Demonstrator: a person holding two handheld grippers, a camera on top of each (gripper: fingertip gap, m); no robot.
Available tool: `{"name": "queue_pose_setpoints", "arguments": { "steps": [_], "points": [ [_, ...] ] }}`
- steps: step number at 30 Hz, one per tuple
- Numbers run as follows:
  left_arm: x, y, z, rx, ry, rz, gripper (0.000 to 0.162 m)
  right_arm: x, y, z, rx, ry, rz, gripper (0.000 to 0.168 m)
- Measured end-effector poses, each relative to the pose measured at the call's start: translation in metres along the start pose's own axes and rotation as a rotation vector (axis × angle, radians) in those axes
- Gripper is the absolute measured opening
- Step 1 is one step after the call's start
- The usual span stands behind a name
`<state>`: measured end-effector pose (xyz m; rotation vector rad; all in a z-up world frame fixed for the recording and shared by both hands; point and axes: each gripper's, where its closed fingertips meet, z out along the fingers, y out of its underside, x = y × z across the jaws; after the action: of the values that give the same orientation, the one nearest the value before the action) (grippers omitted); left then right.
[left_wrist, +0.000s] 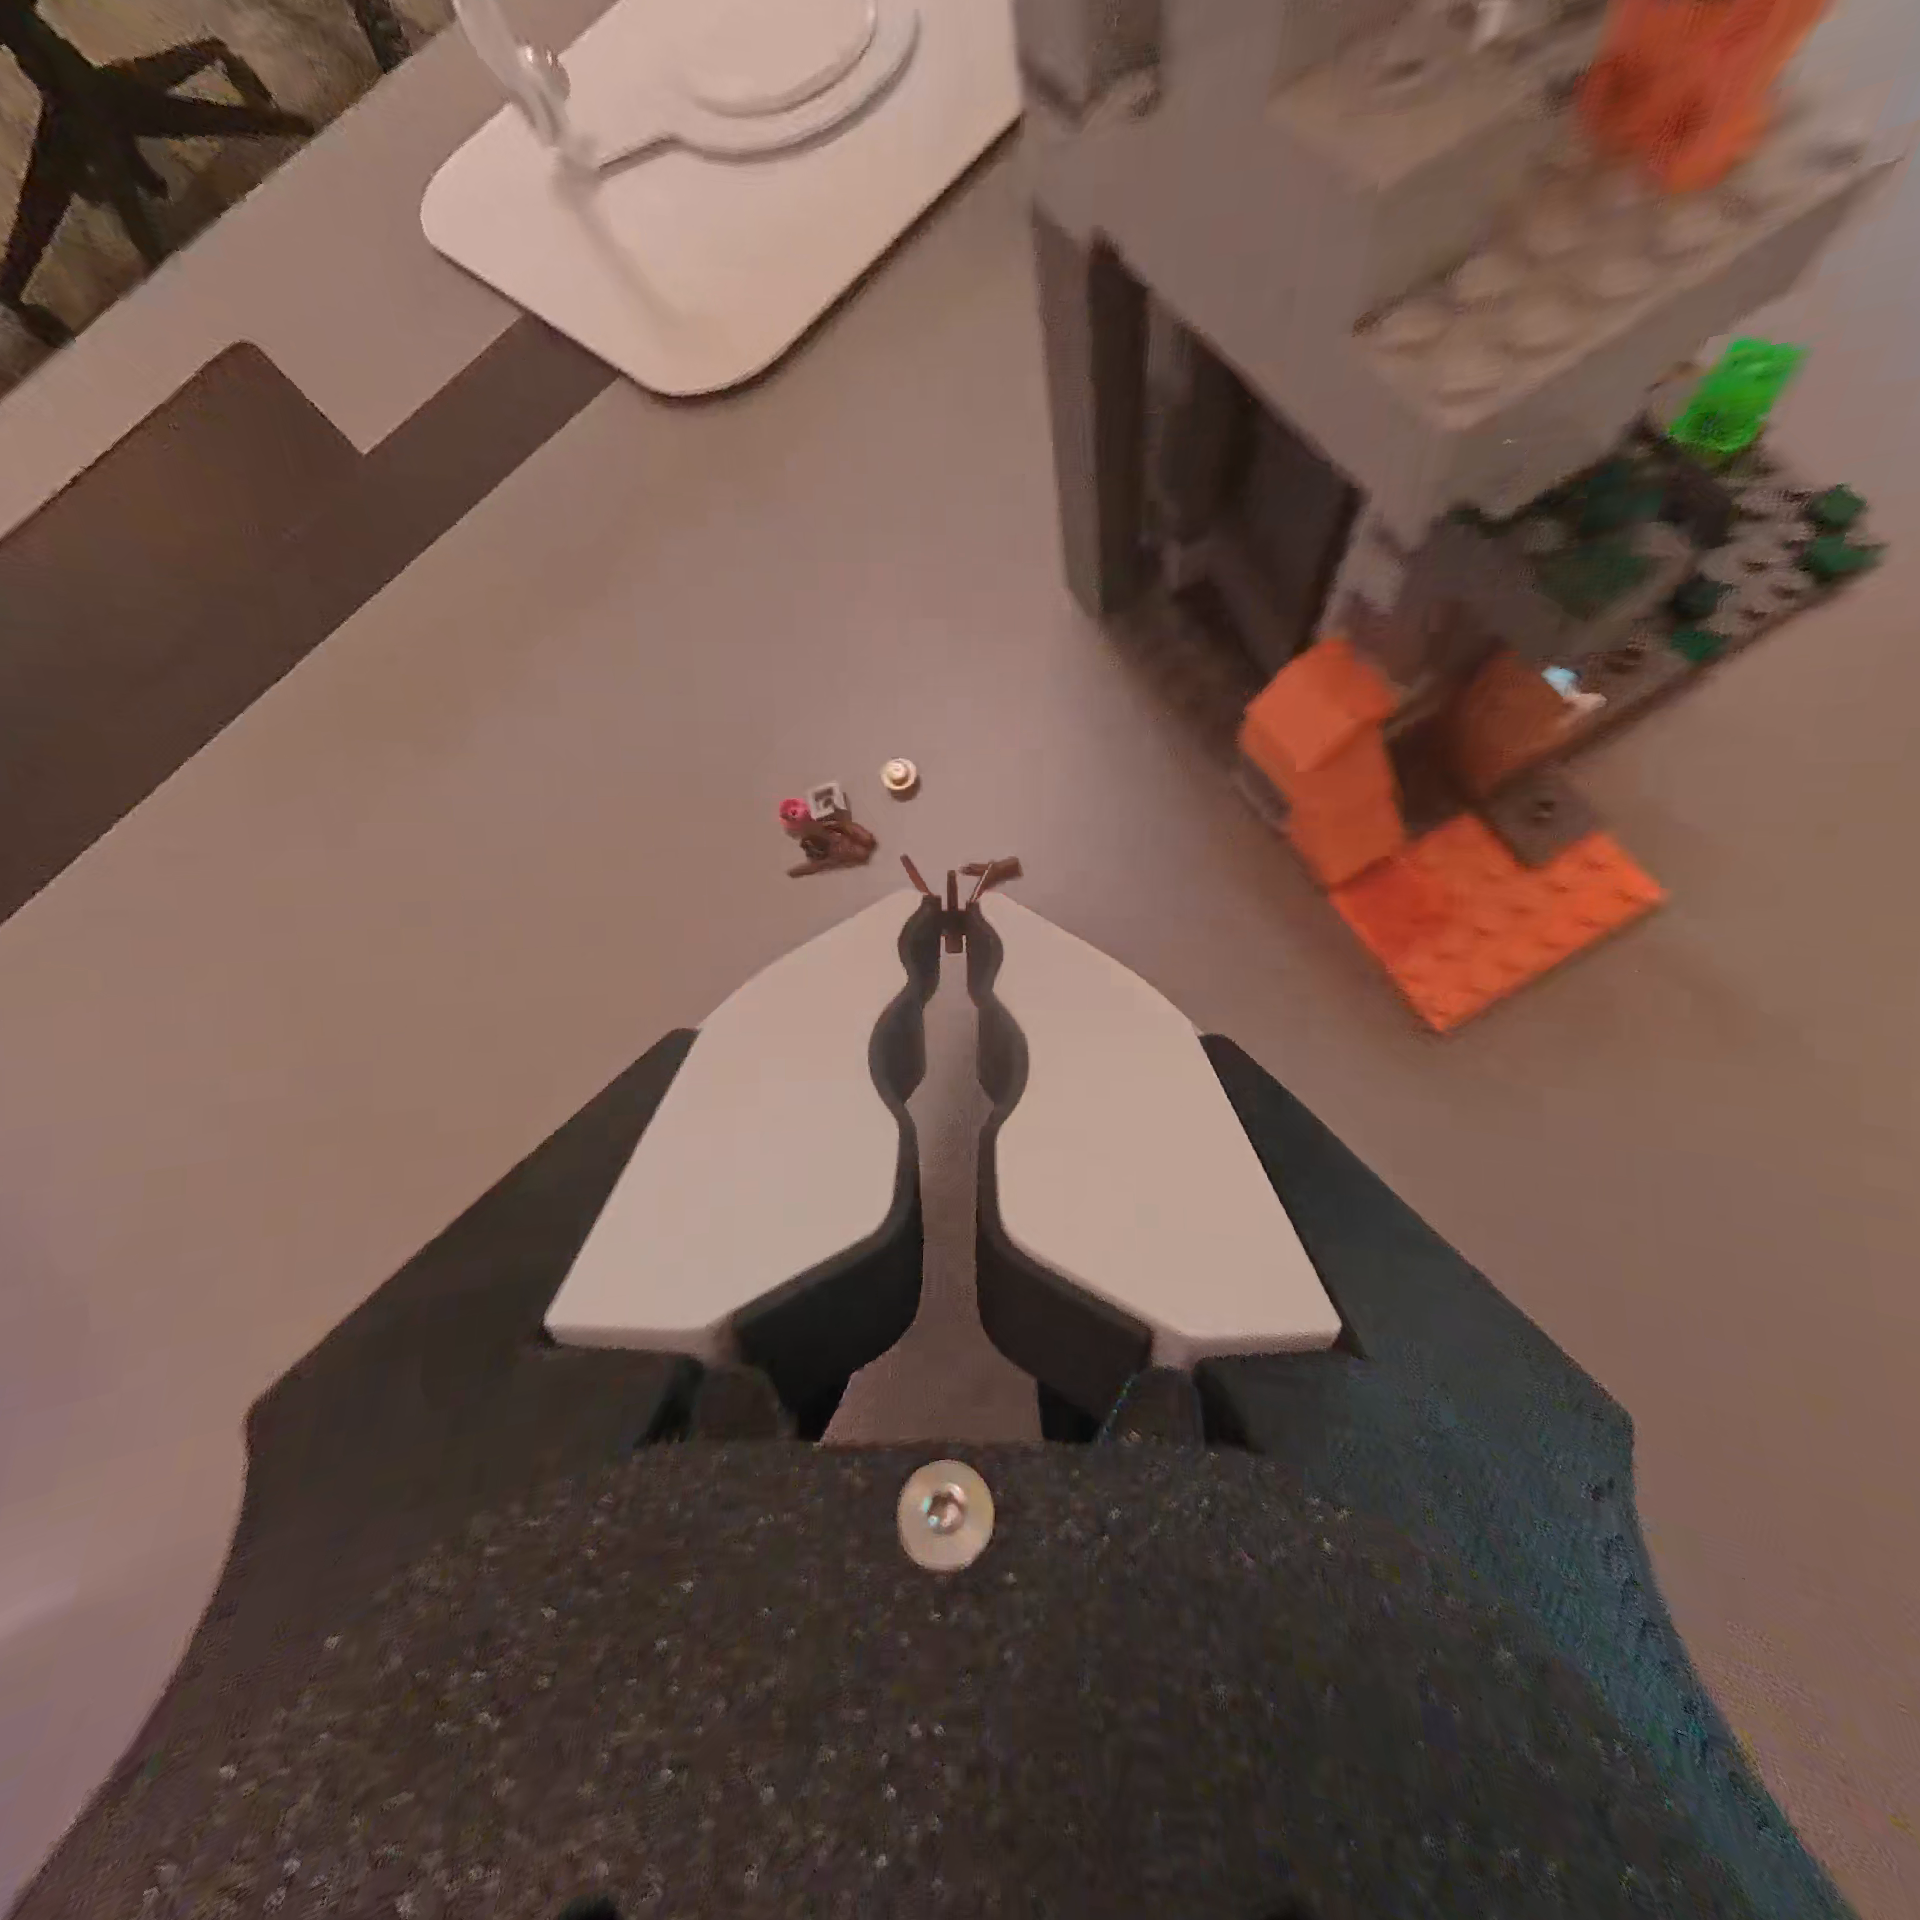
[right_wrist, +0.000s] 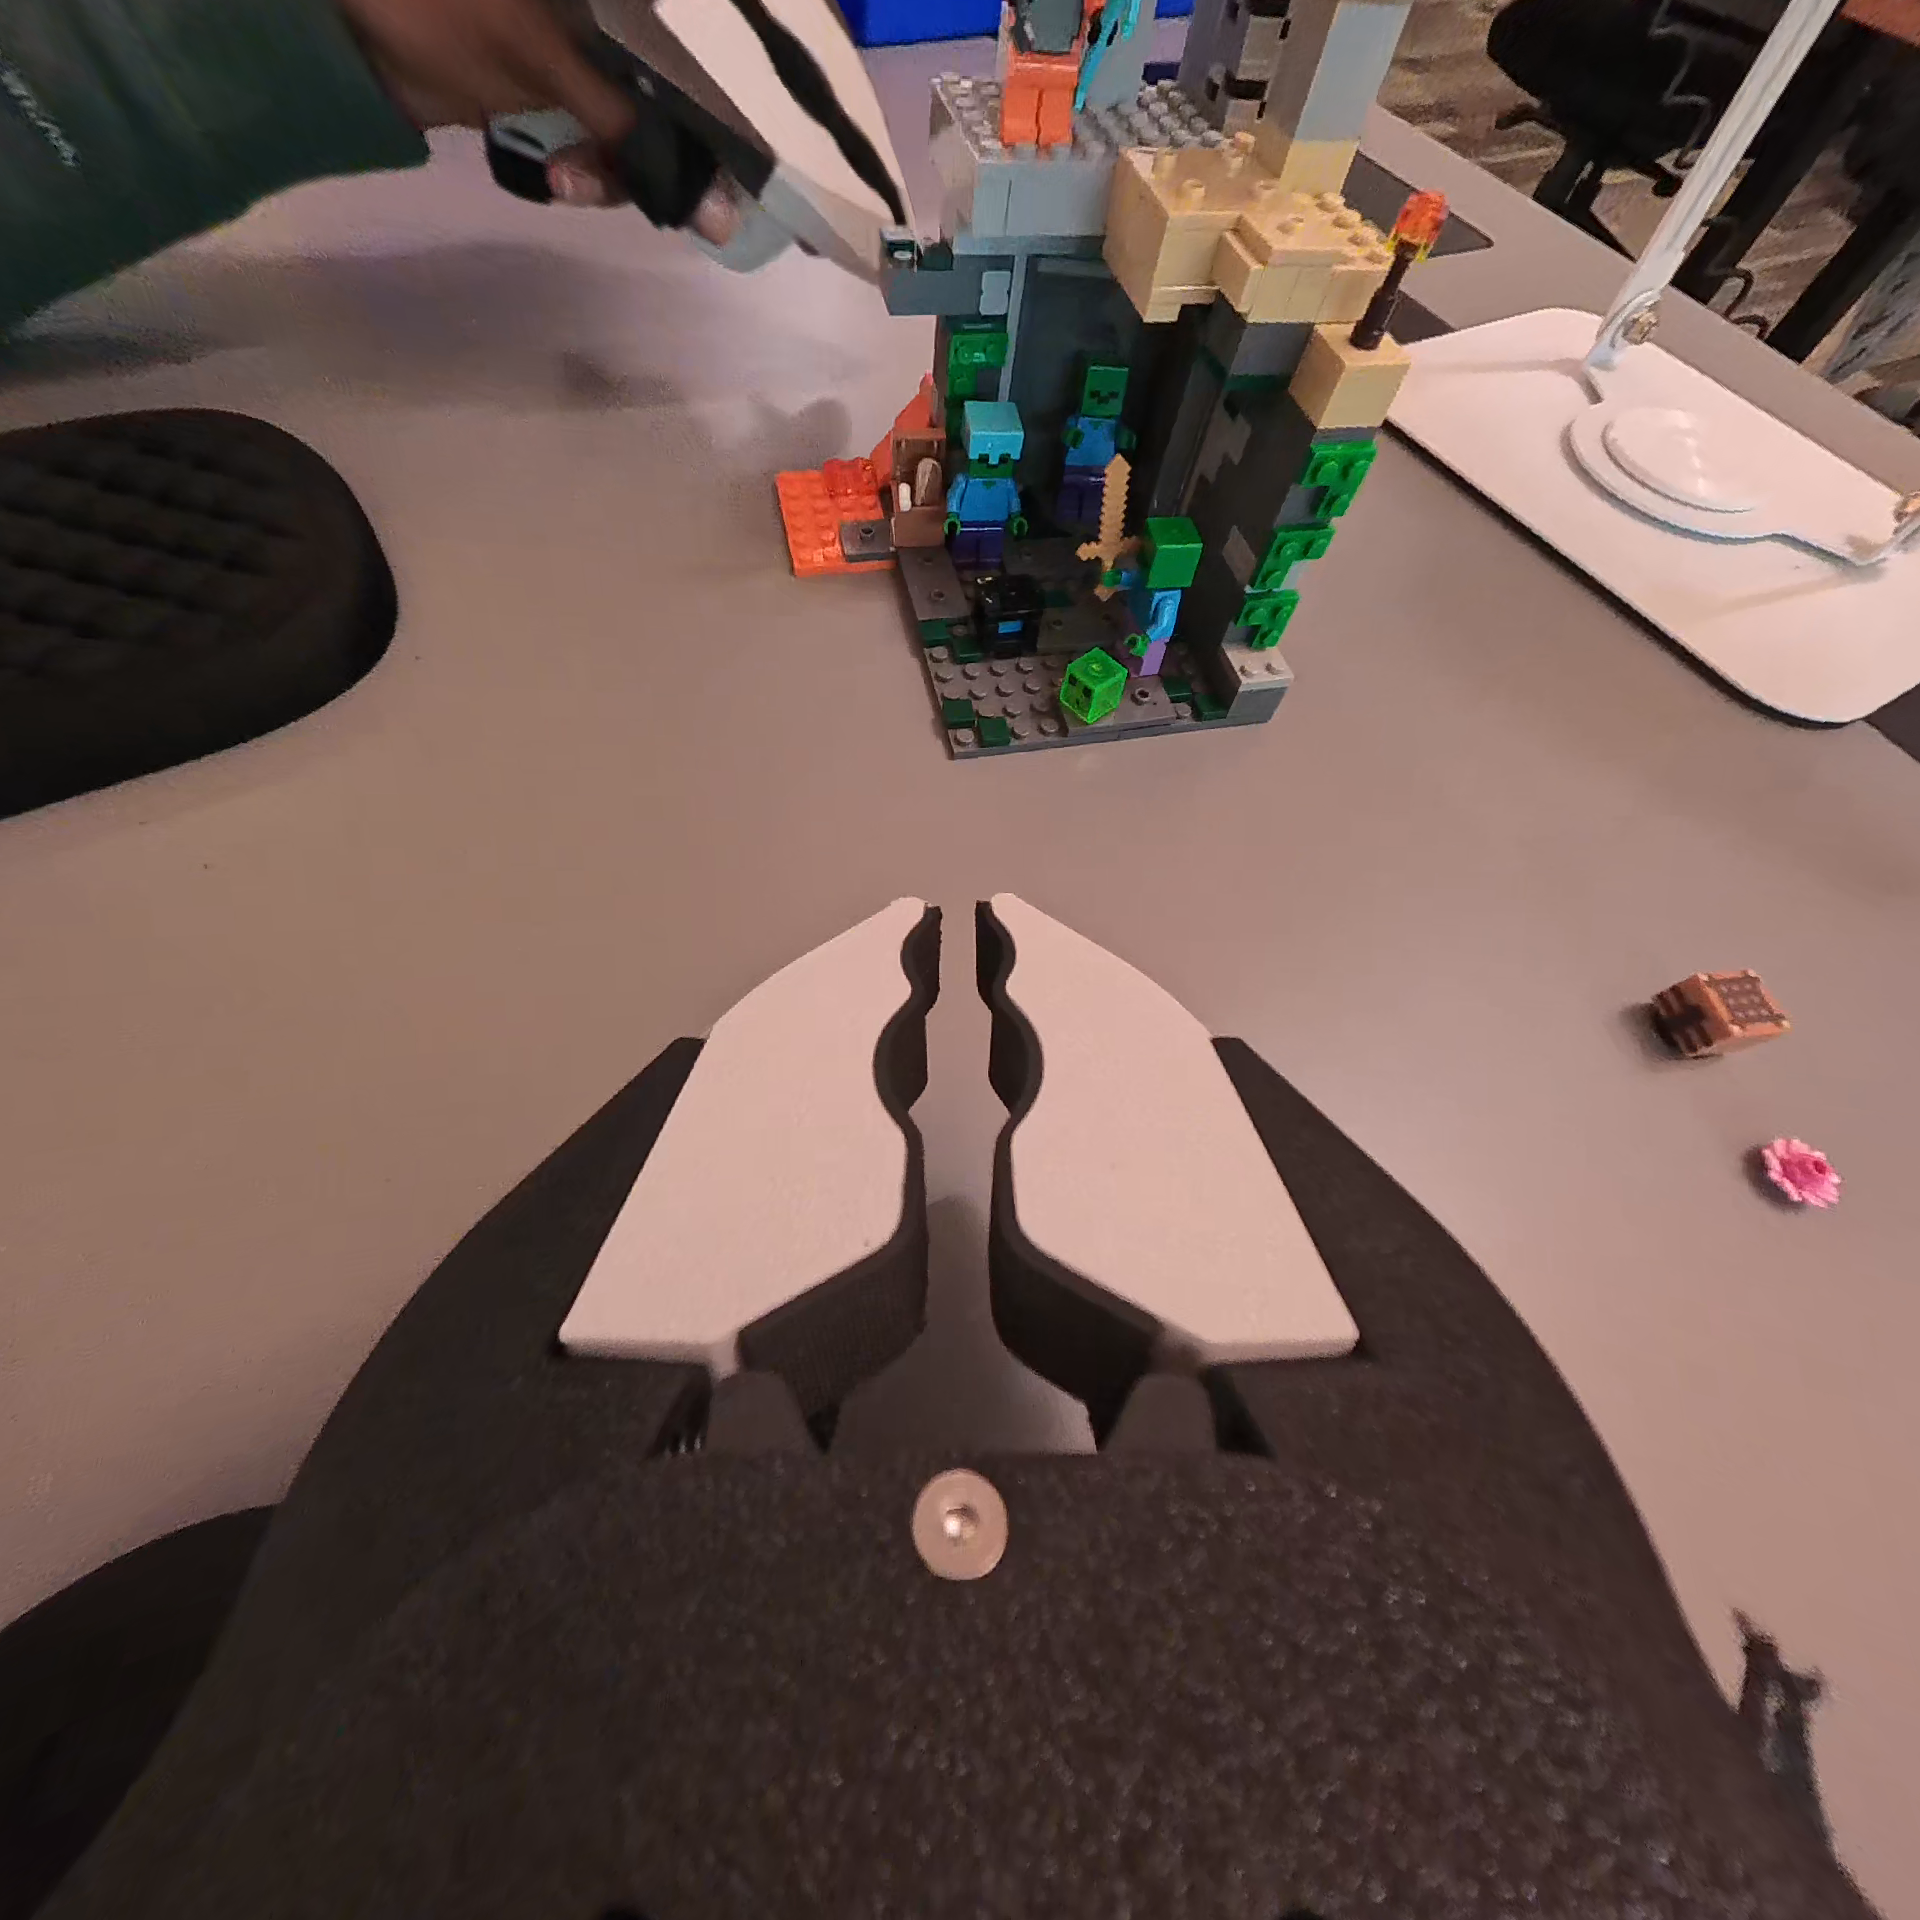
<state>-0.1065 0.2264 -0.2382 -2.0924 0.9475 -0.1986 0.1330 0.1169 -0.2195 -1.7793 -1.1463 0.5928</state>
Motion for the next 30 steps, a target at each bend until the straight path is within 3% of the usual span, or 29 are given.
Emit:
{"name": "queue_pose_setpoints", "arguments": {
  "steps": [4,10,14,17,22,30],
  "points": [
    [-0.016,0.006,0.025,-0.054,-0.073,0.034,0.012,0.005,0.0,-0.004,0.019,0.009,0.034,0.006],
    [-0.016,-0.003,0.014,0.038,-0.115,0.03,0.017,0.007,0.001,-0.004,0.019,0.011,0.044,0.006],
    [-0.004,0.002,0.004,0.051,-0.065,0.027,0.017,0.004,0.003,-0.002,0.007,0.005,0.031,0.006],
    [0.012,0.006,0.002,0.048,0.022,0.026,0.007,0.004,0.003,-0.002,0.007,0.005,0.032,0.006],
    [0.027,0.007,0.018,0.016,0.103,0.021,0.001,0.004,0.003,-0.001,0.004,0.004,0.034,0.006],
    [-0.013,0.005,0.037,-0.09,-0.123,0.063,0.0,0.006,0.004,-0.002,0.003,0.012,0.039,0.005]
  ]
}}
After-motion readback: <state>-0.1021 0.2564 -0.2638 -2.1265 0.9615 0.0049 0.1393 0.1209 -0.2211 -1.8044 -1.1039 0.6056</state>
